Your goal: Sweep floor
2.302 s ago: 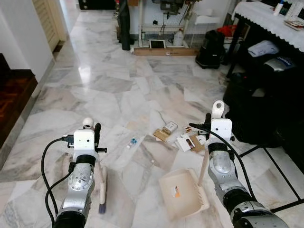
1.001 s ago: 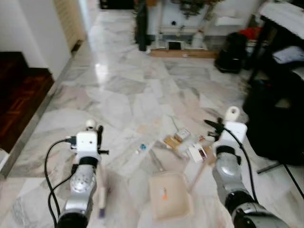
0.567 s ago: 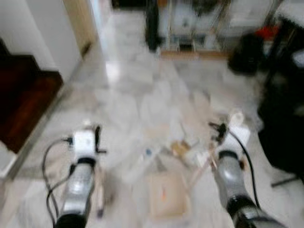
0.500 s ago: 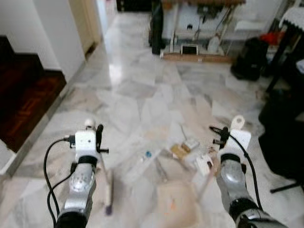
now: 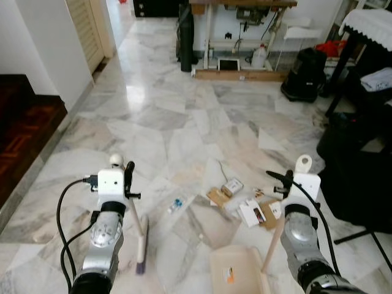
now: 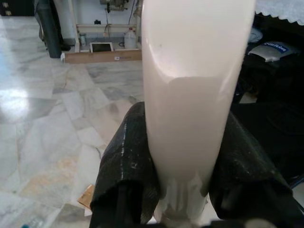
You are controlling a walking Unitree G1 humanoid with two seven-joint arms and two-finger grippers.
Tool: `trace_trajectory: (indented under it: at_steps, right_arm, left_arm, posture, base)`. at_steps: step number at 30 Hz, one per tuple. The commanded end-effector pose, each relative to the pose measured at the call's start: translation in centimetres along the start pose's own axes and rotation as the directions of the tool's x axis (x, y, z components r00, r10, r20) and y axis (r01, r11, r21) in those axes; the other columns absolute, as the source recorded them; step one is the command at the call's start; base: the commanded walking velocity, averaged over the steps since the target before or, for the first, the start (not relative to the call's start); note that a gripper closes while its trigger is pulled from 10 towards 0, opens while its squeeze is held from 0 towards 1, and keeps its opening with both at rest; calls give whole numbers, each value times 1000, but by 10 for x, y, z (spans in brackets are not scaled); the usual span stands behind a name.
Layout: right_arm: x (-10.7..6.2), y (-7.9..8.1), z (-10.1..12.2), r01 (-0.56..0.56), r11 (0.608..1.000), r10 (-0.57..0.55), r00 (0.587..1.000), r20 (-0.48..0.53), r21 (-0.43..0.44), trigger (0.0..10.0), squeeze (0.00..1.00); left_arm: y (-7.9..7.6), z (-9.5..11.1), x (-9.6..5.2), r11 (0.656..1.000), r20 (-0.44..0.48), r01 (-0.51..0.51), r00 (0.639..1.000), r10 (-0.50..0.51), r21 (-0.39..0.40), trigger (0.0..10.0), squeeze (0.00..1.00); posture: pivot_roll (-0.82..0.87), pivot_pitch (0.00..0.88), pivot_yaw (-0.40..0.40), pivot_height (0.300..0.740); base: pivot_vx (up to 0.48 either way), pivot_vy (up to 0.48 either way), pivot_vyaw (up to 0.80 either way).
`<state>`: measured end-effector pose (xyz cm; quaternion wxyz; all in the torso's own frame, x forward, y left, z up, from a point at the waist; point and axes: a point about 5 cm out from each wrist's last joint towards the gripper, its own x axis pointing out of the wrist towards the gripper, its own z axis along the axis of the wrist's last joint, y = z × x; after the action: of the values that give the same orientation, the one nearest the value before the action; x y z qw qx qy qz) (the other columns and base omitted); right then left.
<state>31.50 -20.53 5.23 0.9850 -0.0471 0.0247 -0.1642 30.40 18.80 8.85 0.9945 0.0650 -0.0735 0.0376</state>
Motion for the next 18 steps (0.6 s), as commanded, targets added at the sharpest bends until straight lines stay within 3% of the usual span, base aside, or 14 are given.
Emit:
trace_trajectory:
  at_steps: [1,5,9,18]
  right_arm:
    - [6,4,12,-4,1000,2,999,48,28,10000,0]
    - [5,8,13,-34,999,33,998,58,8,10000,0]
    - [4,12,15,-55,998,56,995,82,-15,10000,0]
    - [5,12,15,-52,999,52,996,70,-7,10000,0]
  left_arm:
    - [3,8,4,1000,46,-7,999,7,11,10000,0]
    - [4,8,4,1000,45,-11,999,11,12,10000,0]
    - [4,8,5,1000,45,-15,999,15,13,10000,0]
    - [3,8,5,1000,44,-20,999,19,11,10000,0]
  posture:
    - [84,0,-10,740]
    - [86,0,-12,740]
    - [87,0,-16,740]
    - [91,0,-21,740]
  base:
    - [247,0,0]
    - [255,0,0]
    - [283,0,466]
    - [291,0,0]
